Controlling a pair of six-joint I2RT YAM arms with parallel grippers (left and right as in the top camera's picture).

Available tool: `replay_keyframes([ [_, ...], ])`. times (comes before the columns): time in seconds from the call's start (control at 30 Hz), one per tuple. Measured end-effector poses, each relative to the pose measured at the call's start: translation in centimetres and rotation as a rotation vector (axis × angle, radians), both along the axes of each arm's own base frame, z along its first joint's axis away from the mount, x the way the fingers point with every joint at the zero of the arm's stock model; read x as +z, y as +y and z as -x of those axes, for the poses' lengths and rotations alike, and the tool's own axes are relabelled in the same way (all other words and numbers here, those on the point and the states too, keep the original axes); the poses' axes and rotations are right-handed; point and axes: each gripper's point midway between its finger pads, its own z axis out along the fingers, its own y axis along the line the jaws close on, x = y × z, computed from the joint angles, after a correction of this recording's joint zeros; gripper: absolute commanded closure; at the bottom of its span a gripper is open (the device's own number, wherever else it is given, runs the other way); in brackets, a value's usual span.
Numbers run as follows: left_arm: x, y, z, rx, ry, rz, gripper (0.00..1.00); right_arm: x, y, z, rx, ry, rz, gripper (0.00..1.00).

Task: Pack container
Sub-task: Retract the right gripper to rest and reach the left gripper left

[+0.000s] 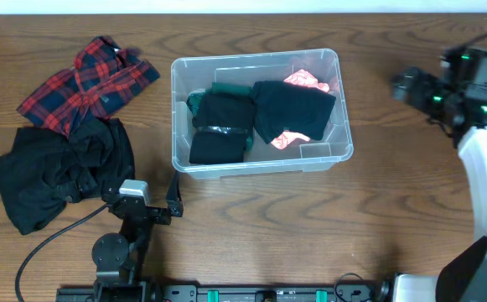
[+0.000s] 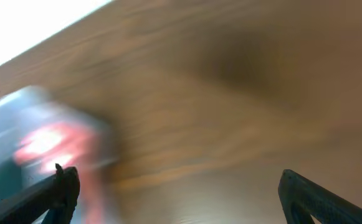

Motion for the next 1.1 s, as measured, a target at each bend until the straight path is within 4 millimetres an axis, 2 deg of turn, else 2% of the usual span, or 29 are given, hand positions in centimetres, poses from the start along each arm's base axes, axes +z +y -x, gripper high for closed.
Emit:
replay_keyframes([
  [0.1,0.0,0.3,0.0,0.019,0.001,-0.002,0.02,-0.3,-4.5,1.2,-0.146,0.03,0.074,0.01],
  [0.23,0.1,0.8,-0.1,0.047,-0.004,-0.005,0.02,-0.5,-8.1,2.6,-0.28,0.053,0.099,0.01],
  [0.4,0.2,1.1,-0.2,0.063,-0.011,-0.005,0.02,-0.5,-9.1,3.1,-0.331,0.062,0.107,0.01],
  [0.57,-0.3,1.6,0.5,0.095,0.114,-0.013,0.02,-0.5,-9.3,3.2,-0.342,0.064,0.107,0.01],
  [0.67,2.8,2.7,0.9,0.156,0.159,-0.027,0.02,-0.5,-9.3,3.2,-0.344,0.065,0.106,0.01],
  [0.77,8.4,3.9,1.1,0.226,0.171,-0.041,0.02,-0.5,-9.3,3.2,-0.345,0.065,0.108,0.01],
  [0.87,12.1,4.9,1.2,0.28,0.253,-0.063,0.02,-0.5,-9.3,3.2,-0.346,0.066,0.108,0.01],
  [0.97,13.4,5.4,1.1,0.306,0.425,-0.096,0.02,-0.5,-9.3,3.3,-0.346,0.066,0.108,0.01],
  [1.1,12.7,5.7,-0.7,0.314,0.648,-0.14,0.02,-0.5,-9.3,3.3,-0.348,0.065,0.11,0.01],
])
